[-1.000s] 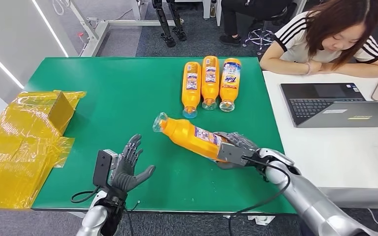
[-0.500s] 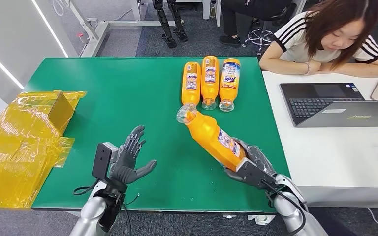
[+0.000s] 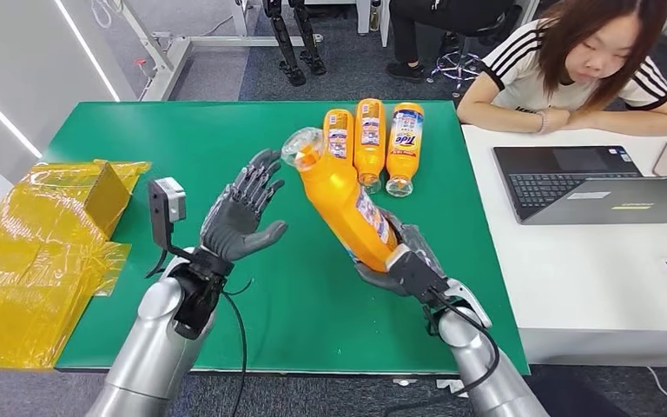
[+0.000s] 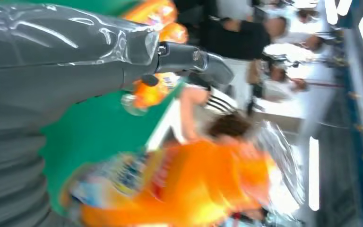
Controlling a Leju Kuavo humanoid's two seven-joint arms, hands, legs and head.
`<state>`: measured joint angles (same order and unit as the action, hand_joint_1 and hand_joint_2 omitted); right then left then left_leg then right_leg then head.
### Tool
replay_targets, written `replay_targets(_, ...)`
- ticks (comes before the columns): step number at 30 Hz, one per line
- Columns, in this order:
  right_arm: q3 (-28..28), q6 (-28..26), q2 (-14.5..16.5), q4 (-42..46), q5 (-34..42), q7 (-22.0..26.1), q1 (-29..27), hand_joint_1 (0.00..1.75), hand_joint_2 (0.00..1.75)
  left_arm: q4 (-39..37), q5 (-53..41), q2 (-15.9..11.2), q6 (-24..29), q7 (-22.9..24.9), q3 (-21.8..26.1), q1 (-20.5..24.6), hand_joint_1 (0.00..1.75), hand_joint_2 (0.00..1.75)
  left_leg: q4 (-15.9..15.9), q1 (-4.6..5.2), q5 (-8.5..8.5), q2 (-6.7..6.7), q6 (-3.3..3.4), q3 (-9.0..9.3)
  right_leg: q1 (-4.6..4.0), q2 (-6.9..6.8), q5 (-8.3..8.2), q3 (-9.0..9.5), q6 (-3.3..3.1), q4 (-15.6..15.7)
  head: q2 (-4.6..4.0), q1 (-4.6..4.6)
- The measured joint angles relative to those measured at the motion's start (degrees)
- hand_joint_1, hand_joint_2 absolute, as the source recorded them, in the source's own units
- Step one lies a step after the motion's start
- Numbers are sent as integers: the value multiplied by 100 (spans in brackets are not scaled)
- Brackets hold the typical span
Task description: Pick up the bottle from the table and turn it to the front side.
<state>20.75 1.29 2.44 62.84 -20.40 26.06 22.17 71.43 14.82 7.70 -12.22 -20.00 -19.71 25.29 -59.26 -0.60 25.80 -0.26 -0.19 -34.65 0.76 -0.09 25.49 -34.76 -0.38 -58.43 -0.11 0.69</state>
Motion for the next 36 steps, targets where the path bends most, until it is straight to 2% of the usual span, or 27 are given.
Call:
replay_targets(7,192,-91,303,-367,13,-67,356,175,175,-67,494,97,-199,327,-57,410,0,175,0,0,-2,-2,-3,-2,0,-1,0,-4,0,0,0,1)
replay_targets(17,283,-443,364,-295,-217,-104,340,175,175,-280,598,279,-197,358,-205,694,0,175,-1,1,-1,-1,-3,-7,1,-1,0,-8,1,3,0,1)
replay_targets(29,263,-541,364,77,-321,-242,128,175,175,-643,-288,401,188,141,-424,944,0,175,-1,1,-1,0,-3,-10,0,3,0,-13,0,2,0,1)
replay_targets(36,259,-515,364,202,-341,-293,137,175,175,-681,-357,447,142,165,-451,997,0,175,-1,1,-1,0,-3,-10,0,3,0,-13,0,2,0,0)
